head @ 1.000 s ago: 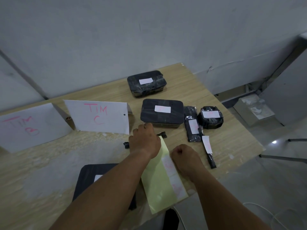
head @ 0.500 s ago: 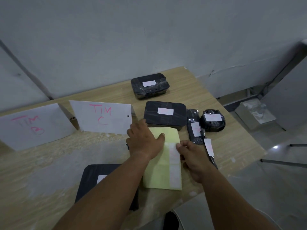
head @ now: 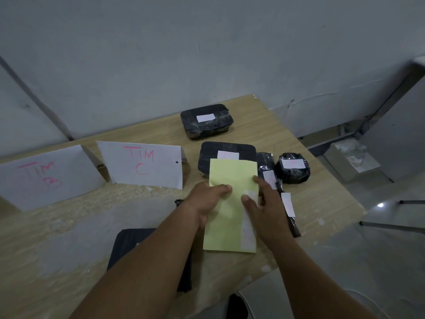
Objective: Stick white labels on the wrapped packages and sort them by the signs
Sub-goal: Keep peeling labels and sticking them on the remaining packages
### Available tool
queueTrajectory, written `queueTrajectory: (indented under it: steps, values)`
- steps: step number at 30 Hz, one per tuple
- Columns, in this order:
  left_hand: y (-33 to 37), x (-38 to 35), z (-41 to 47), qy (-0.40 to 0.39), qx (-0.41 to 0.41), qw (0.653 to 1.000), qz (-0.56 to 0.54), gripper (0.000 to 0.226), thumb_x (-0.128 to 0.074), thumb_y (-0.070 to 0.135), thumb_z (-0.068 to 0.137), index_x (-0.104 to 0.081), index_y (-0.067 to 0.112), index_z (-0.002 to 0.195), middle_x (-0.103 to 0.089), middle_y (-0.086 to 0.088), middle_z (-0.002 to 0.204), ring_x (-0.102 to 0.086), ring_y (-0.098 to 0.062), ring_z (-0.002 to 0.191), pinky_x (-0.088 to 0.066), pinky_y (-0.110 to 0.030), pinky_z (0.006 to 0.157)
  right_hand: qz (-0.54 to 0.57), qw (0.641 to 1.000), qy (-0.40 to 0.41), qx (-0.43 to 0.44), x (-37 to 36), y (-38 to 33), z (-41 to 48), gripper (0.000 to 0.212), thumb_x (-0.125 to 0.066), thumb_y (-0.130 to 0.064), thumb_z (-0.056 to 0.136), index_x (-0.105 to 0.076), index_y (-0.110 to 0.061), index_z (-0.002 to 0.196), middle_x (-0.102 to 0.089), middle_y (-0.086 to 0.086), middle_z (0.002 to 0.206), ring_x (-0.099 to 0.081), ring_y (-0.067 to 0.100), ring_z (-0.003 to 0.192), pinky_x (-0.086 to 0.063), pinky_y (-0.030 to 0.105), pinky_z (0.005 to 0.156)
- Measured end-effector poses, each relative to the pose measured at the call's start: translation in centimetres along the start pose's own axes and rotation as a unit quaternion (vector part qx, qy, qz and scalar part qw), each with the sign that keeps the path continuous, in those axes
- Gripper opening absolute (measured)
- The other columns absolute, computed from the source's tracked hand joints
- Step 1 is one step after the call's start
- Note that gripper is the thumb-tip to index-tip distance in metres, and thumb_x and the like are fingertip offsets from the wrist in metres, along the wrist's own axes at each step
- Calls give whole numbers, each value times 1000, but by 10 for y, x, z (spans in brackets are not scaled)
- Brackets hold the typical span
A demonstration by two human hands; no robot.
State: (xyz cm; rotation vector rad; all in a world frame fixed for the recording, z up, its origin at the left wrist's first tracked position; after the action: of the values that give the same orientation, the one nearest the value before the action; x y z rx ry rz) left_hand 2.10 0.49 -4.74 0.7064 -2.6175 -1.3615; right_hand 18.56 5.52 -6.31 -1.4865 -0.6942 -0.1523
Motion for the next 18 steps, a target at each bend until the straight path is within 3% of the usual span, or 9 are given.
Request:
queueTrajectory:
  steps: [3,7,12,16,18]
  values:
    - [1,-2,-1,-4,4,1000,-7,14,-69,22,86,-73,15,97,-77,-9,90,-74,-28,82,-58,-39,72,-159,985,-6,70,-1,-4,-3,47,-61,-43,90,-49,-44,136,-43,-3,120,-34,12,108,-37,36,97]
    - [4,-2,-5,3,1,1000,8,10,-68,20,86,-71,13,92,-76,-8,79,-74,-23,68,-57,-32,60,-183,981,-5,62,0,-8,-5,40,-60,-44,90,-56,-43,130,-46,0,123,-37,19,114,-37,38,97]
    - [6,-3,-4,24,-11,999,43,15,-67,23,89,-69,12,99,-76,-8,86,-73,-25,77,-56,-31,64,-227,970,26,82,1,-6,-6,37,-61,-49,88,-61,-42,124,-50,-5,116,-40,19,110,-32,34,87]
    - [5,-5,-3,40,-21,998,44,16,-65,29,92,-69,16,100,-75,-8,93,-72,-27,85,-58,-39,77,-245,963,48,97,0,-7,-5,31,-62,-43,89,-66,-36,118,-63,-7,111,-50,25,108,-35,39,85]
    - [3,-6,-2,66,-57,994,66,11,-65,30,92,-65,22,101,-72,-3,98,-70,-21,88,-56,-35,74,-254,962,42,92,0,-7,-5,27,-60,-43,90,-66,-36,116,-66,-8,109,-53,23,108,-33,40,85]
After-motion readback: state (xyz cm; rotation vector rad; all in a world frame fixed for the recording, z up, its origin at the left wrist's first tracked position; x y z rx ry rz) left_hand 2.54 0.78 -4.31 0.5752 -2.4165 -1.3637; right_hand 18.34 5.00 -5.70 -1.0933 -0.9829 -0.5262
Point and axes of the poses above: each hand's wrist, its own z-axis towards the middle knuckle, its own x-axis out of the back of the hand, y = z × x, the point moved 1 cm from there along z, towards the middle knuckle
